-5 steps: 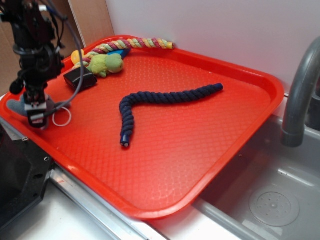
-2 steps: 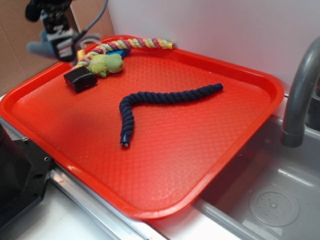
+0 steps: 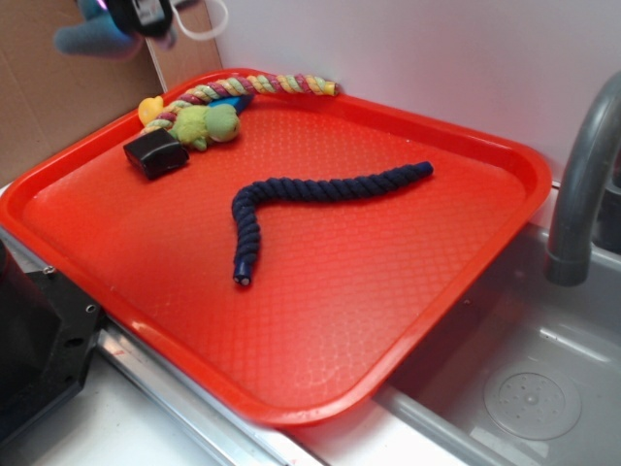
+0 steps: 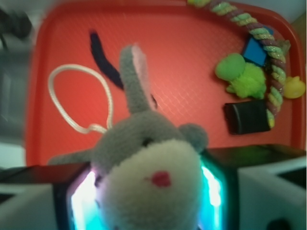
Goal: Grab the gray animal.
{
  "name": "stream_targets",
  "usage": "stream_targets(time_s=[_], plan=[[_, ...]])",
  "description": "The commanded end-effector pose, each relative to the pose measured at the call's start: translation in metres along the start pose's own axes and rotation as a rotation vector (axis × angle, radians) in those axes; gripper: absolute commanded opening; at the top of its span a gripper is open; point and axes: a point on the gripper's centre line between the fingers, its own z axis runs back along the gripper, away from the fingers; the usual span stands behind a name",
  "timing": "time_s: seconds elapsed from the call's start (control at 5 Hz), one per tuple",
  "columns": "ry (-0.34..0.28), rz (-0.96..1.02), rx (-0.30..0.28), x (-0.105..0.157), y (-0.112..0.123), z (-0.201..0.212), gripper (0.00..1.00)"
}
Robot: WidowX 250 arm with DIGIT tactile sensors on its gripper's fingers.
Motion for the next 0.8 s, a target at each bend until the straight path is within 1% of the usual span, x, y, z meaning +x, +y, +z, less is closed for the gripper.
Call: stream_targets(time_s=[0.0,0.2,0.4,0.6], plan=[[-0.125,0.239,0.105,-0.011,0.001,0.019,0.0],[-0.06,0.246,0.118,-0.01,0.0,0.013,0.0],[-0.05,0.226,0.125,-0.006,-0.004,0.01,0.0],[-0.039,0.225,0.127,-0.004,-0.001,0.005,0.0]])
